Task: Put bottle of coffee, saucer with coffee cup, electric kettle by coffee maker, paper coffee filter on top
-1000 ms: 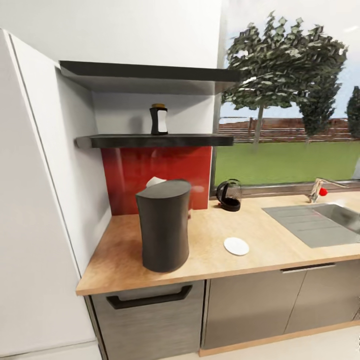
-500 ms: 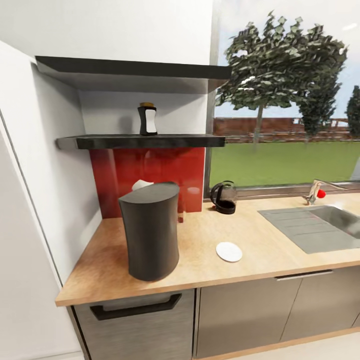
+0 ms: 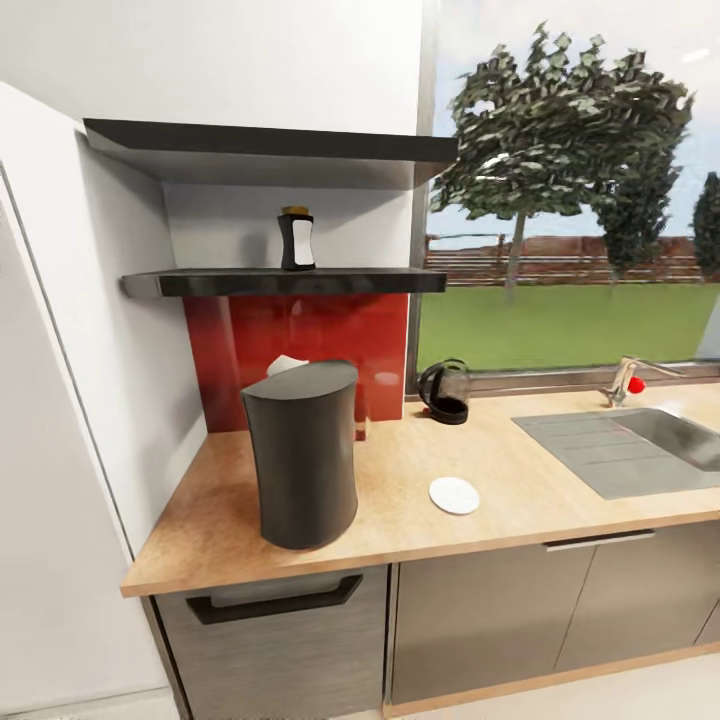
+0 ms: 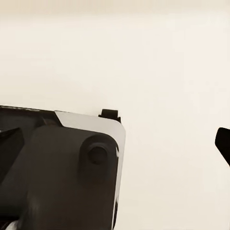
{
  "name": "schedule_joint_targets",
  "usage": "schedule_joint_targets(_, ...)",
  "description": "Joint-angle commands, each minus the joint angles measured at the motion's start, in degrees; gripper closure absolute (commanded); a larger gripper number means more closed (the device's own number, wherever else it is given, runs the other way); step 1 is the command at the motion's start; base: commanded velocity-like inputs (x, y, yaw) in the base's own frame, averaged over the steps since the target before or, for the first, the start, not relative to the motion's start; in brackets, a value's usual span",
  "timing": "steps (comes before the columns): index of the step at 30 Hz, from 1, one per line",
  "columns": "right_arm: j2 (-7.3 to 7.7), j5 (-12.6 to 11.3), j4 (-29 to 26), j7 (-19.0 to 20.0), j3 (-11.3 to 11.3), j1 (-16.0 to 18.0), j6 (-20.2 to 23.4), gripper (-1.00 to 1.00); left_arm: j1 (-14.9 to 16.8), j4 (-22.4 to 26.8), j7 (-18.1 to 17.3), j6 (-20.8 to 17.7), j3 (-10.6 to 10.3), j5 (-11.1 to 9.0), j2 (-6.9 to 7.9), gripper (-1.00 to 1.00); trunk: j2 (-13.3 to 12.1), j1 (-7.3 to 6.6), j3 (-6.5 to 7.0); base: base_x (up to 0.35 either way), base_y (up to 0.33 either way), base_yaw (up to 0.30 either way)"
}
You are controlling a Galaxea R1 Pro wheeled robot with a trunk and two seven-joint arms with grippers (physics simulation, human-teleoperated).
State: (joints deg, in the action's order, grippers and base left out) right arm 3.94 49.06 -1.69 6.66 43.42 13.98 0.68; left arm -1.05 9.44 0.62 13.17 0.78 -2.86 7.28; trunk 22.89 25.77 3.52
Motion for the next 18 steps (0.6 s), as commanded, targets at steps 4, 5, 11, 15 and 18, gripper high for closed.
schedule_joint_targets(4, -0.16, 0.5, 0.0, 0.3, 0.4, 0.0, -0.5, -1.00, -0.2, 0.0, -0.1, 4.5, -0.1, -0.2, 0.03, -1.00, 0.0, 0.02, 0.00, -0.012, 0.000, 0.000)
schedule_joint_targets(5, -0.16, 0.5, 0.0, 0.3, 0.4, 0.0, -0.9, -1.00, -0.2, 0.0, -0.1, 5.6, -0.1, -0.3, 0.09, -1.00, 0.0, 0.02, 0.00, -0.004, 0.000, 0.000)
schedule_joint_targets(11, -0.10, 0.7, 0.0, 0.3, 0.2, 0.0, -7.1, -1.00, -0.2, 0.0, -0.2, 7.3, -0.3, 0.0, 0.15, -1.00, 0.0, 0.02, 0.00, -0.001, 0.000, 0.000)
schedule_joint_targets(15, -0.08, 0.6, 0.0, 0.3, -0.9, 0.0, -9.9, -1.00, -0.2, 0.1, -0.3, 7.4, -0.3, 0.1, 0.18, -1.00, 0.0, 0.02, 0.00, -0.033, 0.000, 0.000)
schedule_joint_targets(18, -0.07, 0.4, 0.0, 0.3, -2.4, 0.0, -11.2, -1.00, -0.1, 0.4, -0.3, 7.4, -0.3, 0.0, 0.34, -1.00, 0.0, 0.02, 0.00, -0.106, 0.000, 0.000)
